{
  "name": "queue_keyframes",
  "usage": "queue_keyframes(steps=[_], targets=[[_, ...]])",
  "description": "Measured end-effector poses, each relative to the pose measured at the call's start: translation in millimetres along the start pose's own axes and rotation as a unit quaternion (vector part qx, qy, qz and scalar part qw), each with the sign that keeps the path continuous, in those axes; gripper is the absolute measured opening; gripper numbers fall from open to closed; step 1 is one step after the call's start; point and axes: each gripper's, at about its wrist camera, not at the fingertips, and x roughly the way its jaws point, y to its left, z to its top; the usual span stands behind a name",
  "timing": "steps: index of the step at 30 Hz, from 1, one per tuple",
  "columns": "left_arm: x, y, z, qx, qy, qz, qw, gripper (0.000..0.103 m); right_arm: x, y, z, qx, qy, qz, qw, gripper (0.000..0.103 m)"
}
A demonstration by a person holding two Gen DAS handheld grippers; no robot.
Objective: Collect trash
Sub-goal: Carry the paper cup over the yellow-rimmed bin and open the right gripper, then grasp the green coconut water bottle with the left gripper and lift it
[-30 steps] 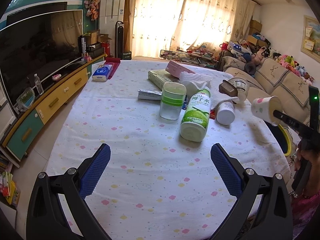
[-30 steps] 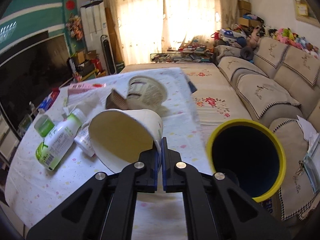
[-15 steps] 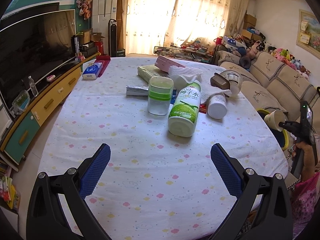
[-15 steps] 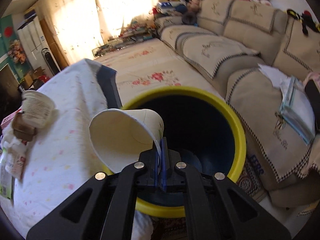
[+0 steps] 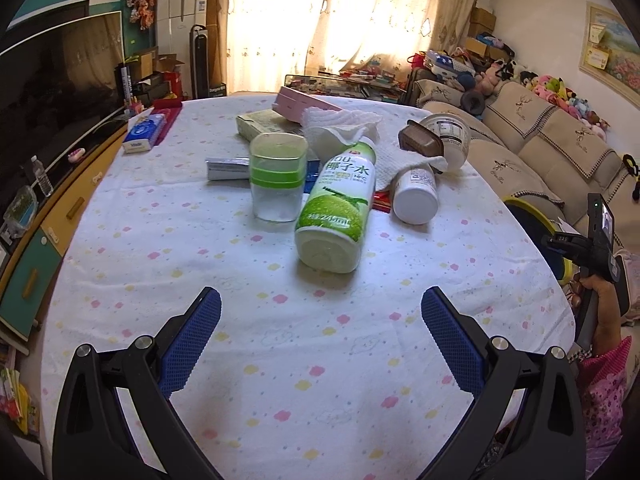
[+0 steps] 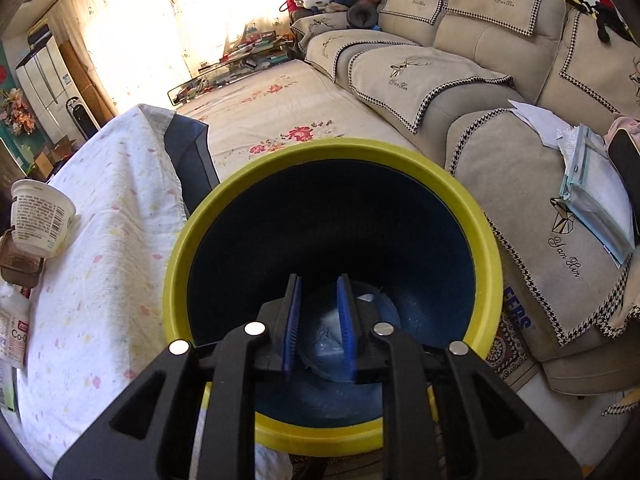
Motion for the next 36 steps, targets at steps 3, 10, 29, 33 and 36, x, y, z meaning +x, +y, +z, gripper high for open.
queue_keyframes(steps=[3, 10, 29, 33, 36], targets=[[13.7, -2.9, 9.4, 0.006, -0.001, -0.010, 0.9999, 0.099, -4.5, 0.5, -1.2, -0.002, -0.003, 0.005, 1.000, 0.019], [54.2, -4.0, 27.7, 0.000, 0.025, -0.031, 0.9992, 0.099, -11.6, 3.9, -1.8, -0.005, -0.009, 0.015, 1.000, 0.023], [98.2, -5.0, 40.6, -0.016, 0.053, -0.041, 0.9976, 0.055, -3.9, 11.0, -7.5, -0.009, 0.001, 0.030, 1.000, 0.031], [89.0, -8.6, 38.3, -0.012, 0.046, -0.033, 0.9983, 0.055, -6.0, 9.6, -9.0, -0.008, -0.002, 0.032, 0.999, 0.031], [69.7, -11.9, 36.0, -0.003, 0.026, -0.018, 0.9995, 0.054, -7.6, 8.4, -10.0, -0.006, -0.004, 0.033, 0.999, 0.031]])
